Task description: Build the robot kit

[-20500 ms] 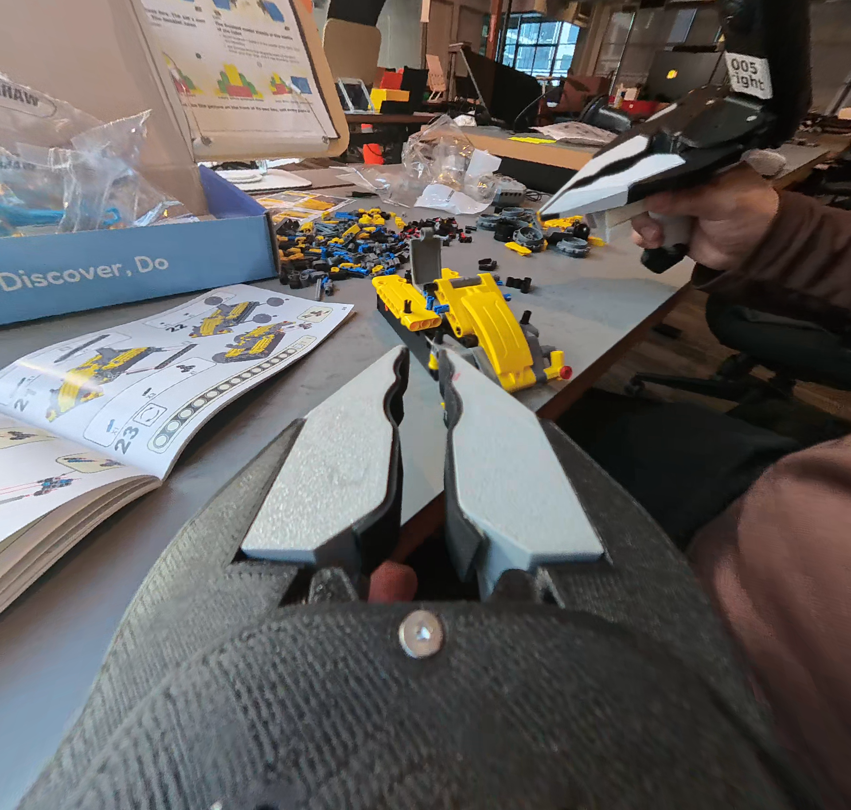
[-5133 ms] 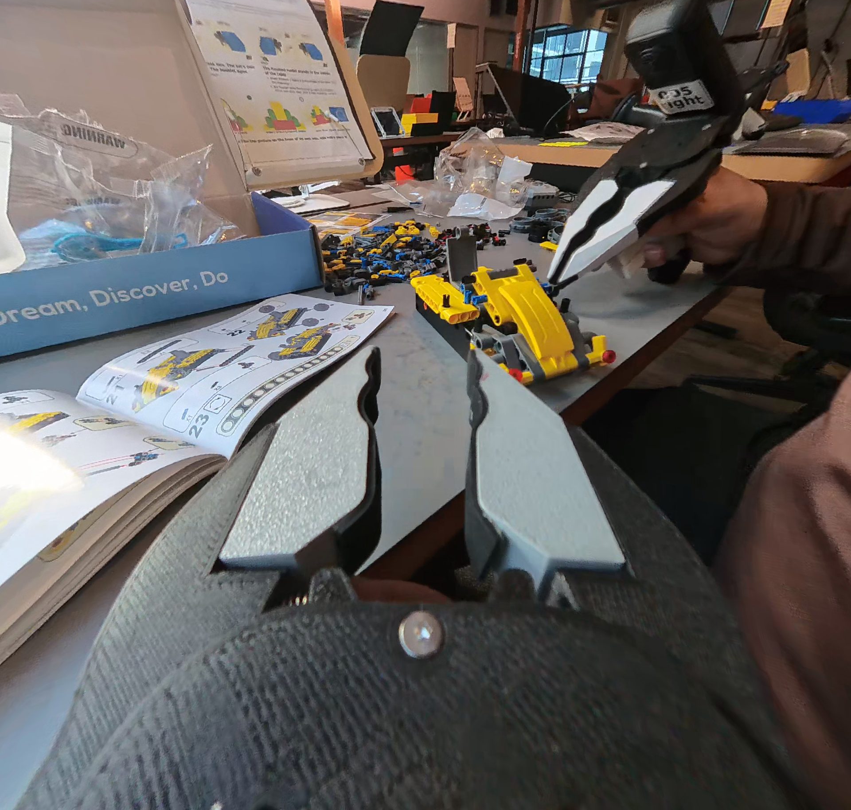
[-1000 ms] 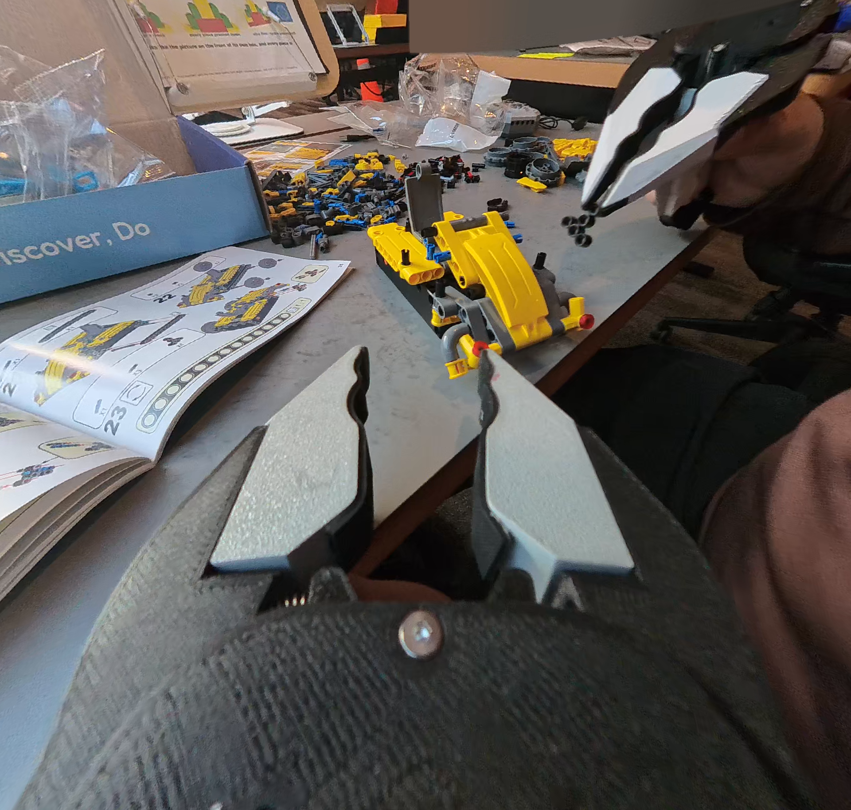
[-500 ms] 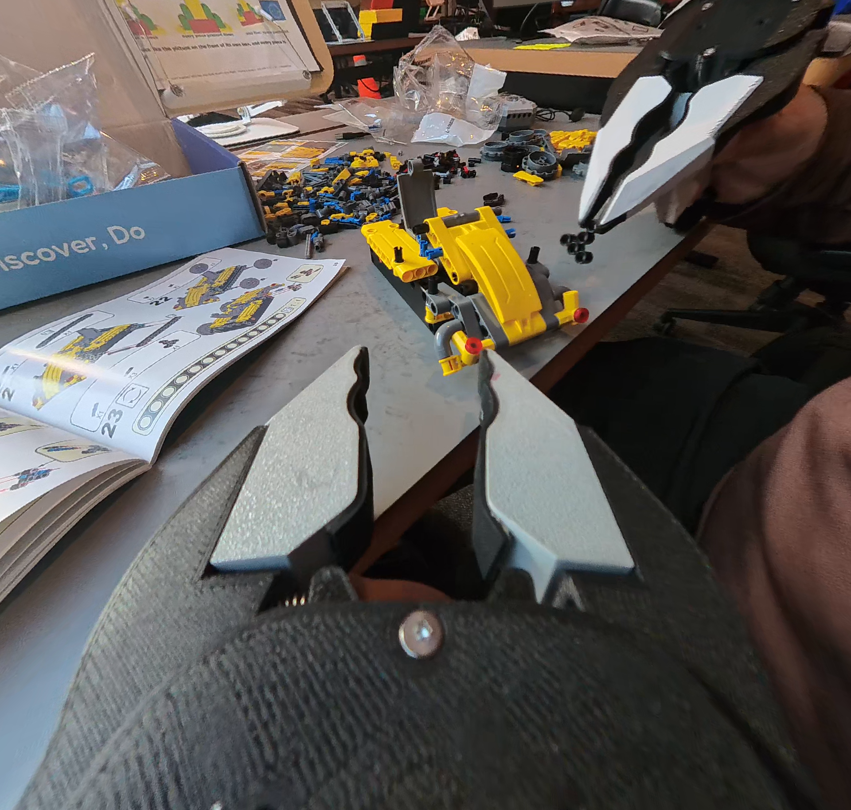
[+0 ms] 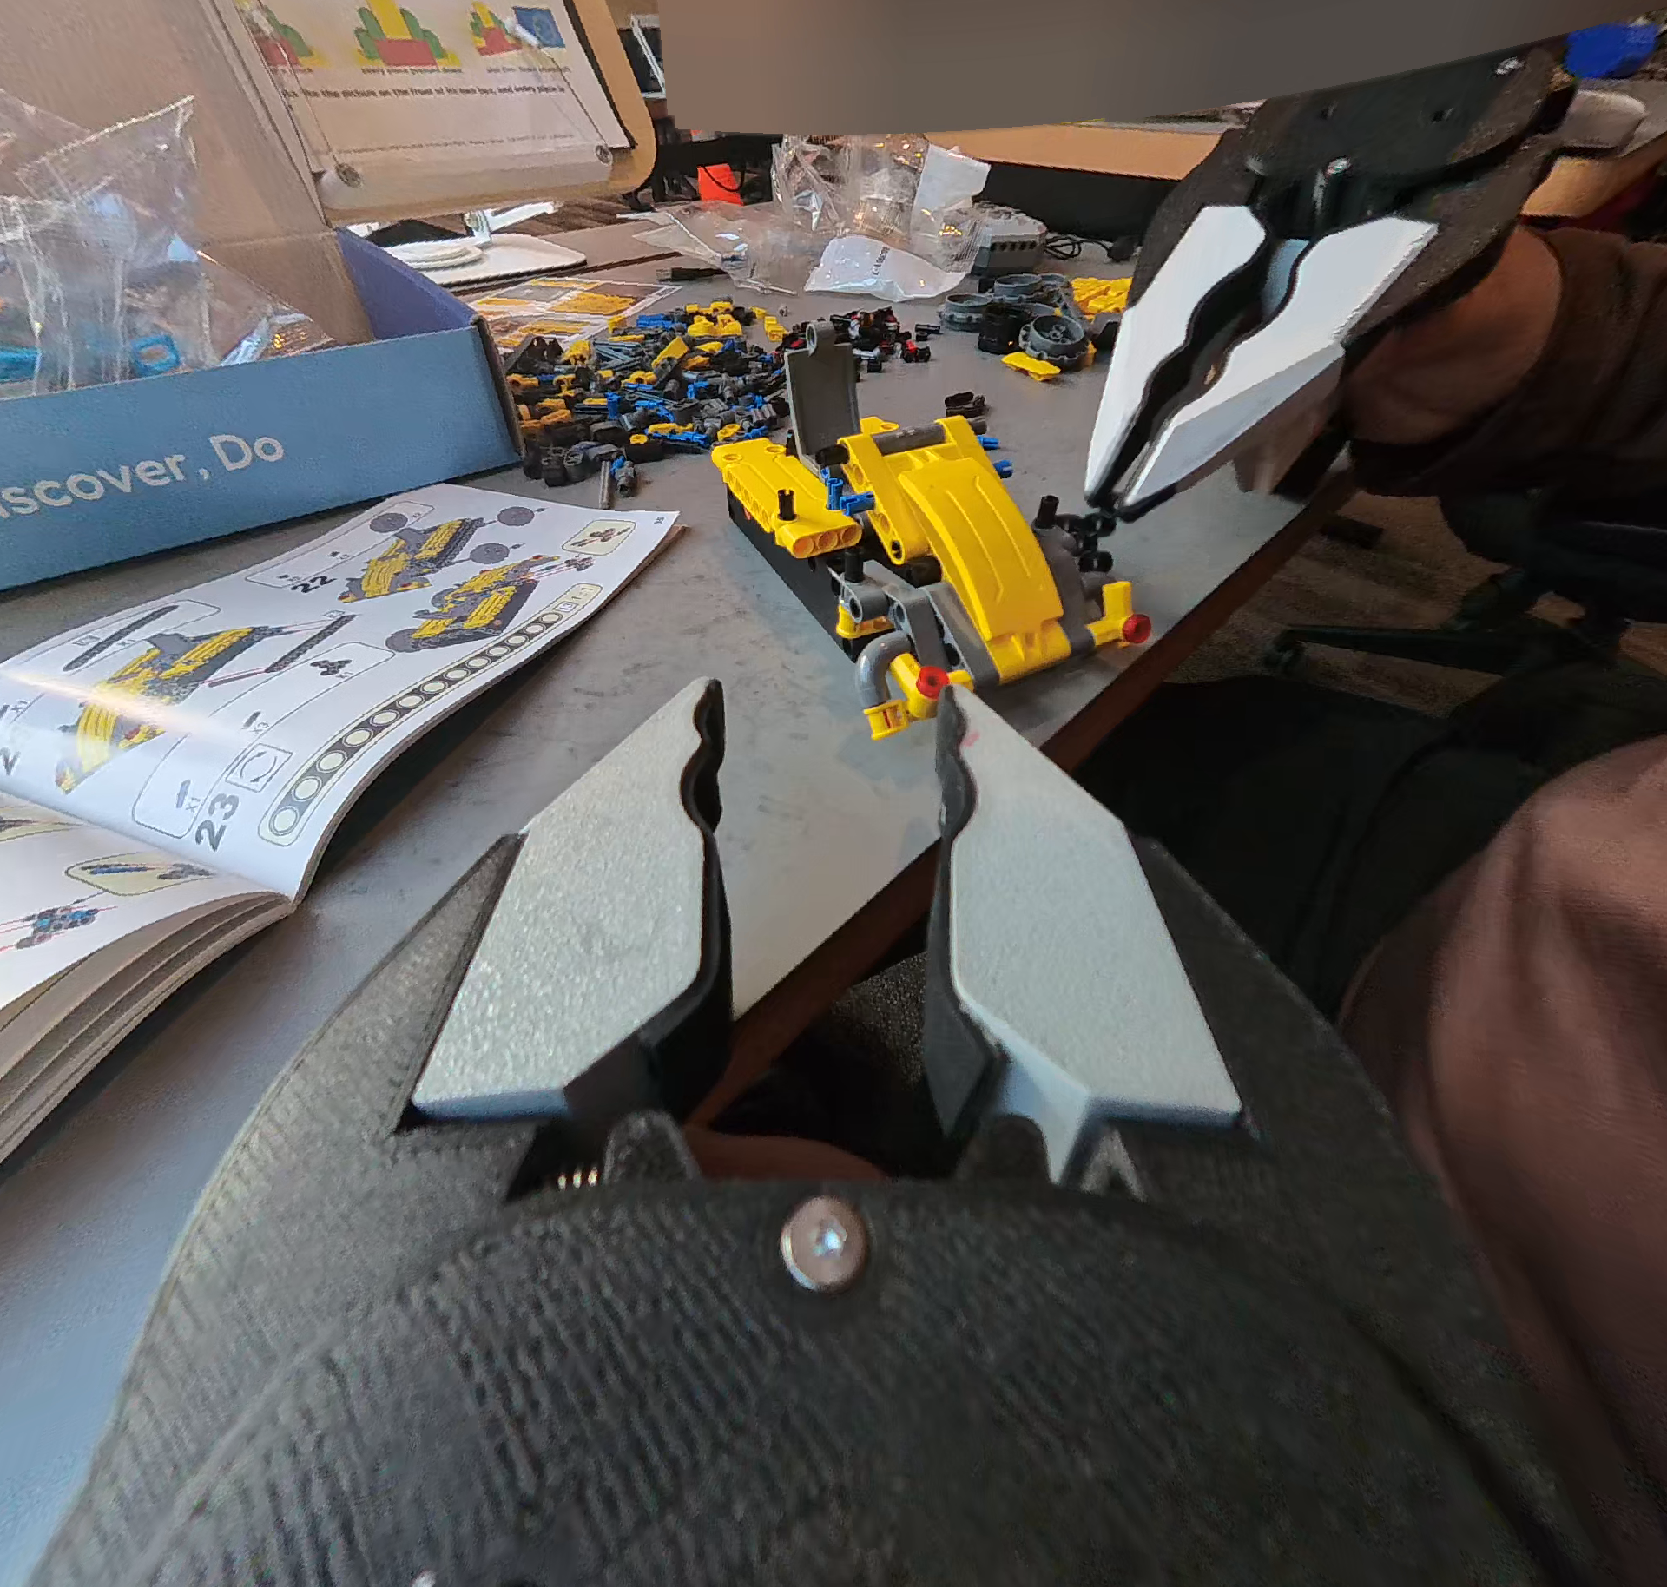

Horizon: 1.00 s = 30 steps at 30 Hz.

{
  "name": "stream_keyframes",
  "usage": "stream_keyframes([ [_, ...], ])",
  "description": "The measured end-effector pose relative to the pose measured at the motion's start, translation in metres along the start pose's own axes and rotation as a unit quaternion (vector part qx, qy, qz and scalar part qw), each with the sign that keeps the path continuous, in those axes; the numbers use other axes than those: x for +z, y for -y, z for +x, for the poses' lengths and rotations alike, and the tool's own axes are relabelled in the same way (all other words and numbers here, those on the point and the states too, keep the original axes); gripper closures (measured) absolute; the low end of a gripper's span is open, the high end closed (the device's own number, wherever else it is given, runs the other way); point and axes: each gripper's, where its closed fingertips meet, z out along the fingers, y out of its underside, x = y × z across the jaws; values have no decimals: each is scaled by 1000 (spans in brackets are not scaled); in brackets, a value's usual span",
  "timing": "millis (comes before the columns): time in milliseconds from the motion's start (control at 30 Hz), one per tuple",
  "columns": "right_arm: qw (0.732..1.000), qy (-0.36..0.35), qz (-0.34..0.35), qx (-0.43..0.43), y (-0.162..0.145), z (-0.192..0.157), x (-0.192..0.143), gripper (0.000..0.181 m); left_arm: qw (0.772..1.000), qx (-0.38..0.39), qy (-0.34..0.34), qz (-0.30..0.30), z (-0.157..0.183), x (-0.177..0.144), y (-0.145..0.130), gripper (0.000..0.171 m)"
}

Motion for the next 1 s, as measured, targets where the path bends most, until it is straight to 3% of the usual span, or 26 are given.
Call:
stream_keyframes([
  [800, 999, -33, -17, 13, -5, 23, -18, 178, 1000, -17, -1, 10, -2, 1, 2, 127],
  [900, 997, -48, -61, 12, -13, 31, -32, 178, 1000, -22, -1, 16, -4, -1, 3, 129],
  [1000, 987, -61, -149, 11, -32, 38, -51, 178, 999, -32, -4, 16, -4, -3, 3, 128],
])
